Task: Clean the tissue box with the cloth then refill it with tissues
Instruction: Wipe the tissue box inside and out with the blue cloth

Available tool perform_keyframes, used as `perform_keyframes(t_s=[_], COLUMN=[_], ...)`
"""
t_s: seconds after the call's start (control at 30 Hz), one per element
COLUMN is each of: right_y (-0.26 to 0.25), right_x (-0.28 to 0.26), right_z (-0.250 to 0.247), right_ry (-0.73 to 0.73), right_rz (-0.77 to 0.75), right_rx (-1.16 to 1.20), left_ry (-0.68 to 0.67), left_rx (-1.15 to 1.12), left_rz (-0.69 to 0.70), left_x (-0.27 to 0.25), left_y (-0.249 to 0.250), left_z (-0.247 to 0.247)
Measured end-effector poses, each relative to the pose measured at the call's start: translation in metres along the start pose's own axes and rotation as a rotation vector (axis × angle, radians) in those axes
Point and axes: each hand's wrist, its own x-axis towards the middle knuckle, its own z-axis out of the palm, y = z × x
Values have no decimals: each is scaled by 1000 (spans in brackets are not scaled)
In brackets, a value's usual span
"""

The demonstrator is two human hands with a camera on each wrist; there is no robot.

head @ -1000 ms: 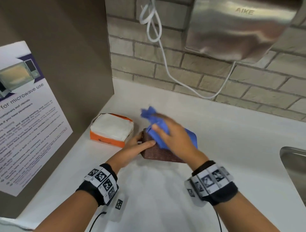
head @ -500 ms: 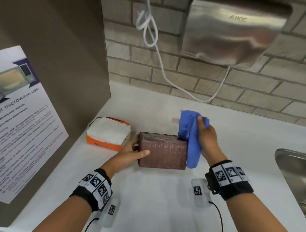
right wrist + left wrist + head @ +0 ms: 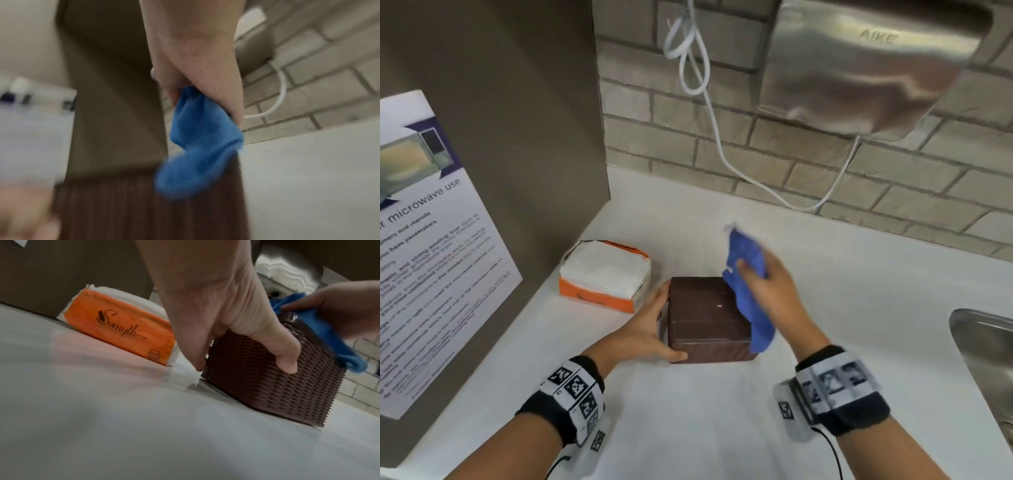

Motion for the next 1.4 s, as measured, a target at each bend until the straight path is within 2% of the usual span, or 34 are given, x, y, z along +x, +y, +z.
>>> perform_keyframes(t_s=[0.07,0.1,0.13,0.2,0.33,0.37,0.5,0.53,0.6,0.67,0.73,0.77,0.8,0.97,1.07,1.13,1.23,1.27,1.33,1.4], right_y=[26,33,32,21,20,25,46,44,28,16,14,15,21,53,53,37,23,20,24,39], right_x=[-17,-23,-29,-37,-40,-31,7,6,-11,-37,-56,-57,-54,-13,-11,-27,-50,-48,-33,-16], right_z=[25,36,45,62,73,65,30,31,51,76,85,80,71,22,27,49,84,85,70,45], right_ry=[-132,-160,-171,-222,-405,-386,-252,-215,-179,-205,-297,-348,-340,-182,-112,-121,-243,-291,-332,-197], right_rz=[-189,-211,-202,-217,-386,-380,-11,-2,-98,-235,-324,-317,-319,-80,-6,-92,-382,-396,-292,-199], right_rx=[-629,-800,-852,-826,-828,-840,-778,-787,-902,-886,-831,-813,-809,-747,-704,-715,-741,-737,-705,-718], left_ry=[15,20,31,52,27,28,16,17,26,9,-37,-34,-12,10,26,37,43,35,35,25], left_rx=[34,50,64,94,25,41,32,50,100,53,-15,-15,8,-5,10,38,-8,-11,27,27], left_rz=[17,20,24,35,-1,2,-28,-18,18,11,-21,-21,-16,17,9,11,-10,-20,1,-20], left_x=[3,5,6,8,8,8,11,12,13,12,9,8,9,15,18,20,20,18,17,16], left_y=[1,1,0,0,0,-1,-2,-1,-1,-1,1,2,-1,-1,0,-1,-5,-3,-4,-3], left_z=[1,2,4,6,5,3,0,0,1,0,-1,-1,0,4,6,9,7,6,3,1])
